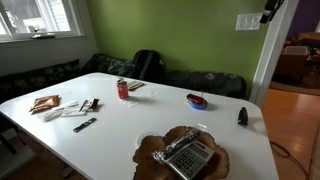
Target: Move the packet from the tray to the table
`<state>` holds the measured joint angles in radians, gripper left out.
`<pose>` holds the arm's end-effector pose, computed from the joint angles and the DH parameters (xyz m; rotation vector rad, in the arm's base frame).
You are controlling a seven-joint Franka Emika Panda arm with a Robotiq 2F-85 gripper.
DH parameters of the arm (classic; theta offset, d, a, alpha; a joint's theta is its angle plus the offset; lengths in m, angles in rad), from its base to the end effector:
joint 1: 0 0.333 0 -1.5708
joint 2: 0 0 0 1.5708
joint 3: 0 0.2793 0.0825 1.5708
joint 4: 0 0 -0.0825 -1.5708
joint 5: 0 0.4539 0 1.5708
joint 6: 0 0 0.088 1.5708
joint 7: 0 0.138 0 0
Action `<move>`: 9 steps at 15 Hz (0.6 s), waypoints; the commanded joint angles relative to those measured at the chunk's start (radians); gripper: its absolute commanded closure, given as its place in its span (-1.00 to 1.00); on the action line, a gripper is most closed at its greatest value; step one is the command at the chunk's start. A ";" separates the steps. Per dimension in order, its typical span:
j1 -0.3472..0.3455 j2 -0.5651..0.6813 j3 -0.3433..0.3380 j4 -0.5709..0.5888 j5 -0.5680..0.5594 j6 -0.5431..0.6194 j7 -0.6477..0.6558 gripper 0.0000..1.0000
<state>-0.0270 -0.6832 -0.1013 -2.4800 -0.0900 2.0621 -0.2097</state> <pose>0.4657 -0.0654 0.4687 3.0481 0.1947 0.3945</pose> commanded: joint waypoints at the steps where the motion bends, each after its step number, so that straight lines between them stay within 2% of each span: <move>1: 0.001 0.000 0.000 0.002 0.000 -0.002 0.001 -1.00; 7: 0.001 0.000 0.000 0.002 0.000 -0.002 0.001 -1.00; 9: 0.049 0.060 0.004 -0.024 0.024 -0.023 -0.048 -1.00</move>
<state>-0.0244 -0.6801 -0.1006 -2.4808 -0.0900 2.0593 -0.2140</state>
